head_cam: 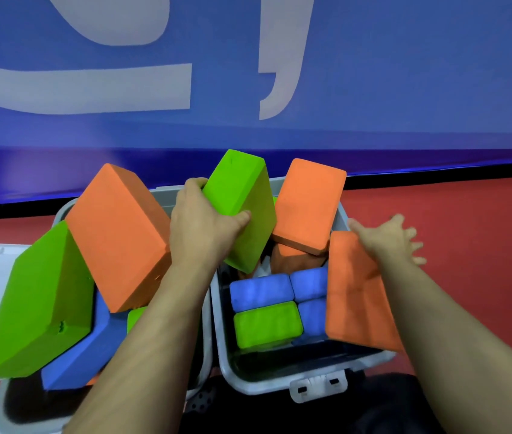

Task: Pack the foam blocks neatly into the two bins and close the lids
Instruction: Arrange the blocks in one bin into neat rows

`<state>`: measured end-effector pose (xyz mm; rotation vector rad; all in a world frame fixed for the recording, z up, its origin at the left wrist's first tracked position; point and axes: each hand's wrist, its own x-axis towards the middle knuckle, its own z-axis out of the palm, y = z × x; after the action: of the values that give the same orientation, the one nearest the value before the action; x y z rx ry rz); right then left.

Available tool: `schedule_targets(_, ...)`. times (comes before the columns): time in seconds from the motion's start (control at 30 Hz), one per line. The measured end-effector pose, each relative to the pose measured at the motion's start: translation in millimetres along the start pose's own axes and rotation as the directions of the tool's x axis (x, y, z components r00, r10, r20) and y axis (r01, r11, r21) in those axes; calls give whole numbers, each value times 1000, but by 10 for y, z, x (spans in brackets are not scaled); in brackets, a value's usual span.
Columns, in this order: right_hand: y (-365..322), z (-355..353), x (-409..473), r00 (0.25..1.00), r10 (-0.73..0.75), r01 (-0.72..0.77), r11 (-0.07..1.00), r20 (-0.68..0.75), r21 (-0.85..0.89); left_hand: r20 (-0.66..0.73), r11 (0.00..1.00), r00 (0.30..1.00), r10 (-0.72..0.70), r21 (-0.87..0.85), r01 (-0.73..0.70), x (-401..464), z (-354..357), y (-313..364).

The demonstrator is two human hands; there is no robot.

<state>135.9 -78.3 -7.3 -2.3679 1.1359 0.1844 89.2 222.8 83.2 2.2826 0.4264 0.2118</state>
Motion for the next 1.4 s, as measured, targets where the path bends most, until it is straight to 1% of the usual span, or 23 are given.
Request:
schedule_targets(0.03,85,19,57,995,35,-31,999,92,-40,-3,1000,1000,-2,-7,2,5,-5,8)
schedule_targets(0.1,247,40,163,985,44,-31,996,169,-81,-7,1000,1000,-4,-22,3,11,-13,19)
schedule_targets(0.27,456,-68,220,978,-12,12,1000,209,0,-19,998,1000,-21,-57,20,29,-73,22)
schedule_targets(0.37,477,-184,291,979,35,-41,999,200,23,-18,997,999,-33,-73,32,36,-93,19)
schedule_targets(0.43,520,-282,271,958,92,-99,995,270,14,-24,996,999,-34,-87,32,40,-102,32)
schedule_targets(0.5,581,-374,156,900,139,-148,989,414,-10,-41,995,999,-33,-96,29,47,-114,57)
schedule_targets(0.57,639,-393,51,807,184,-136,983,562,-127,-62,995,997,-39,-98,33,53,-124,83)
schedule_targets(0.67,607,-319,-133,628,260,-42,952,733,-302,-100,994,994,-44,-109,33,60,-129,105)
schedule_targets(0.7,550,-298,-196,601,290,19,926,745,-376,-111,993,993,-46,-113,33,61,-130,106)
schedule_targets(0.73,471,-299,-267,604,299,106,889,739,-446,-119,993,992,-48,-117,34,63,-130,105)
schedule_targets(0.8,257,-311,-431,687,209,307,785,696,-538,-130,992,990,-53,-124,37,74,-134,95)
schedule_targets(0.87,44,-212,-495,772,5,454,696,636,-556,-145,991,988,-51,-130,32,104,-147,73)
schedule_targets(0.9,-29,-100,-502,786,-128,511,686,604,-519,-154,991,987,-46,-130,26,123,-154,53)
schedule_targets(0.97,-129,248,-523,735,-381,612,730,562,-306,-180,991,983,-40,-130,17,160,-164,3)
schedule_targets(1.0,-160,449,-560,695,-459,620,772,554,-138,-195,991,980,-38,-136,11,175,-168,-24)
schedule_targets(1.07,-251,824,-662,652,-527,519,835,545,186,-228,987,973,-33,-158,-3,200,-177,-77)
schedule_targets(1.1,-311,984,-688,655,-533,481,841,535,249,-242,986,970,-28,-165,-13,213,-179,-104)
schedule_targets(1.17,-450,1258,-698,627,-562,529,815,540,235,-253,985,967,5,-164,-48,239,-183,-159)
schedule_targets(1.23,-594,1487,-675,528,-612,710,699,589,90,-254,981,964,74,-153,-116,275,-193,-213)
schedule_targets(1.27,-668,1575,-665,467,-643,823,567,607,-34,-253,977,961,111,-149,-152,296,-197,-233)
schedule_targets(1.3,-746,1646,-667,396,-686,909,386,610,-155,-254,972,957,141,-147,-182,317,-203,-250)
schedule_targets(1.37,-932,1743,-679,234,-748,947,30,621,-321,-263,963,947,182,-145,-226,365,-204,-271)
schedule_targets(1.4,-1035,1787,-657,179,-735,923,-105,654,-370,-272,960,943,193,-147,-239,383,-198,-276)
